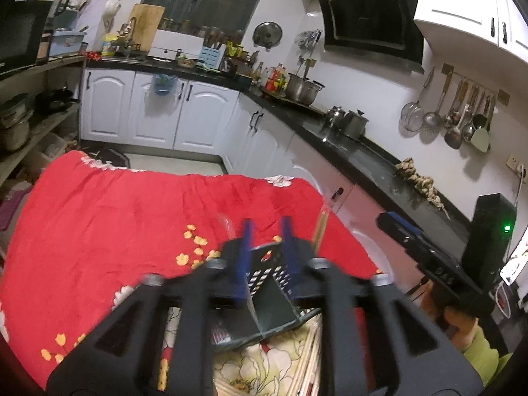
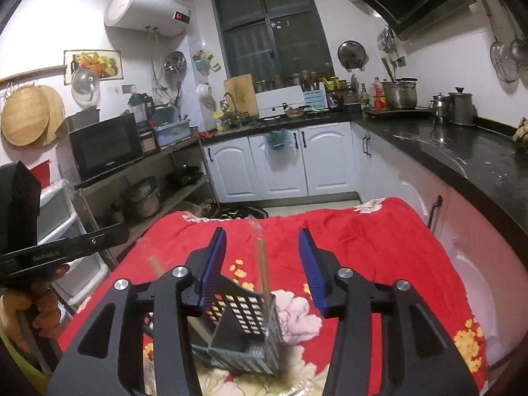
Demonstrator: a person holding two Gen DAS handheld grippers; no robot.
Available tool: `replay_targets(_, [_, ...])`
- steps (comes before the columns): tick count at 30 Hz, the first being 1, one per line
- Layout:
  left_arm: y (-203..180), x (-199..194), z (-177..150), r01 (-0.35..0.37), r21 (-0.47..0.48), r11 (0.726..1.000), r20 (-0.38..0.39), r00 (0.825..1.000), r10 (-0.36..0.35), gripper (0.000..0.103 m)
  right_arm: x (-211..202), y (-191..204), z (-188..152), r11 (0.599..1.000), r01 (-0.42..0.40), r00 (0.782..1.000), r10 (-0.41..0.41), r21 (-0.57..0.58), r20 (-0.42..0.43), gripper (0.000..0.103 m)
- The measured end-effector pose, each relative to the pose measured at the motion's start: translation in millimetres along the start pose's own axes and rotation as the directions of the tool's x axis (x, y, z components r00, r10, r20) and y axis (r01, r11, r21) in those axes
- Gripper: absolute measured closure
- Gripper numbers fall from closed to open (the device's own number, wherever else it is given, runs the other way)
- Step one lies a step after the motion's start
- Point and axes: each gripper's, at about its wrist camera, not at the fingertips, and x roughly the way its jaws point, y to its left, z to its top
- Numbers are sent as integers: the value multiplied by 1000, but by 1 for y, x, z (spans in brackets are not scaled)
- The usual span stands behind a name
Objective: Organize utensils
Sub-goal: 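Withdraw both open tools from the caddy back toward the chopstick pile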
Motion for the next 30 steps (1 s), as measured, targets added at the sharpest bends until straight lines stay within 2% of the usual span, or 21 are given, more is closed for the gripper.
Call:
replay_targets(1, [0,-2,-2,-8,5,1000,6,1000,8,62,-4,-1,-3,1000,10,1000,-10,-4,0,54])
replay_targets(3, [-1,-7,-7,-26,17,1000,24,999,25,57,-11,-2,-9,1000,21,1000,-21,-14,-5,47])
replay_targets(5, [-2,-13,-11,-28,19,999,39,999,28,47,-16,-2,-15,999,33,999,-33,-18,-17,43])
replay_targets(7, [-4,-20,-17,-43,29,999,60,997,41,30,-22,-2,-21,999,38,999,-38,-22,-32,41])
replay_targets(8, [-6,-23,-19,-51,35,998,68,997,48,27,-25,-2,-24,999,40,999,-41,-23,-36,39])
replay_targets(10, [-8,-31,-25,-66,41,997,86,994,63,12,-31,-2,-29,999,46,998,-47,-22,-39,37])
replay_targets(18, [-13,-49,-46,-94,47,994,99,991,89,11,-59,5,-38,997,53,998,-54,-61,-15,26])
replay_targets(30, [-26,-66,-76,-96,57,994,96,991,90,11,-83,15,-54,995,51,998,-53,-86,-21,21])
